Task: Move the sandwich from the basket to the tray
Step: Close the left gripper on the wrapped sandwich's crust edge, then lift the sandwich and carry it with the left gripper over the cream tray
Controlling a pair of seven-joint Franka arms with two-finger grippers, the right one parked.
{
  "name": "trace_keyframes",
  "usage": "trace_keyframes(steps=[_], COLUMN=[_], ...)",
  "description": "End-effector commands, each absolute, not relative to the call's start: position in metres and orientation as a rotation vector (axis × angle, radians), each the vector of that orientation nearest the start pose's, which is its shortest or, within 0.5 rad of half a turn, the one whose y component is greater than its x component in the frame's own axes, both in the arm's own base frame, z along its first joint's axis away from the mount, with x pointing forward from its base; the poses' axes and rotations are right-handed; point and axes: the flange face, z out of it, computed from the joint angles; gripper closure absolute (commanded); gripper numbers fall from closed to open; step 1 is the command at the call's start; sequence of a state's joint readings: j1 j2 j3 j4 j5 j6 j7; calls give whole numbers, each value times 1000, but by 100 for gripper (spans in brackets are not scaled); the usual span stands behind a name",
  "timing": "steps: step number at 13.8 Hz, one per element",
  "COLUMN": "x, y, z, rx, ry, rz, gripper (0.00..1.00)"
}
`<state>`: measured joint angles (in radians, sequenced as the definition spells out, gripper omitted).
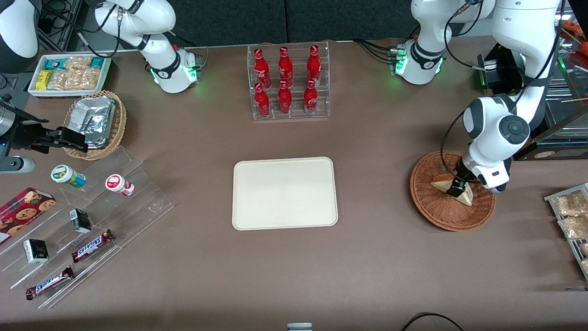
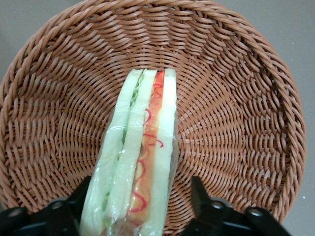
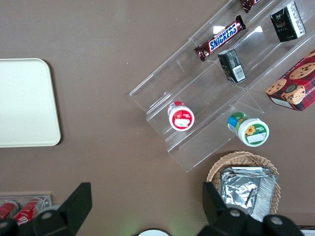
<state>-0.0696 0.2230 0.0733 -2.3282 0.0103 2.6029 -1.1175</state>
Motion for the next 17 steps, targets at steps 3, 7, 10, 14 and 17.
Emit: trace_keyframes(steps=[3, 7, 10, 14, 17], x=[529, 534, 542, 566, 566], y=[1, -1, -18, -60, -108], z=[258, 299, 353, 425, 453], rx=[-2676, -2673, -2690, -2714, -2784], ry=[-1677, -1652, -1564, -1454, -1344], rz=[-131, -87, -11, 60, 45], gripper=[84, 80, 79, 80, 80])
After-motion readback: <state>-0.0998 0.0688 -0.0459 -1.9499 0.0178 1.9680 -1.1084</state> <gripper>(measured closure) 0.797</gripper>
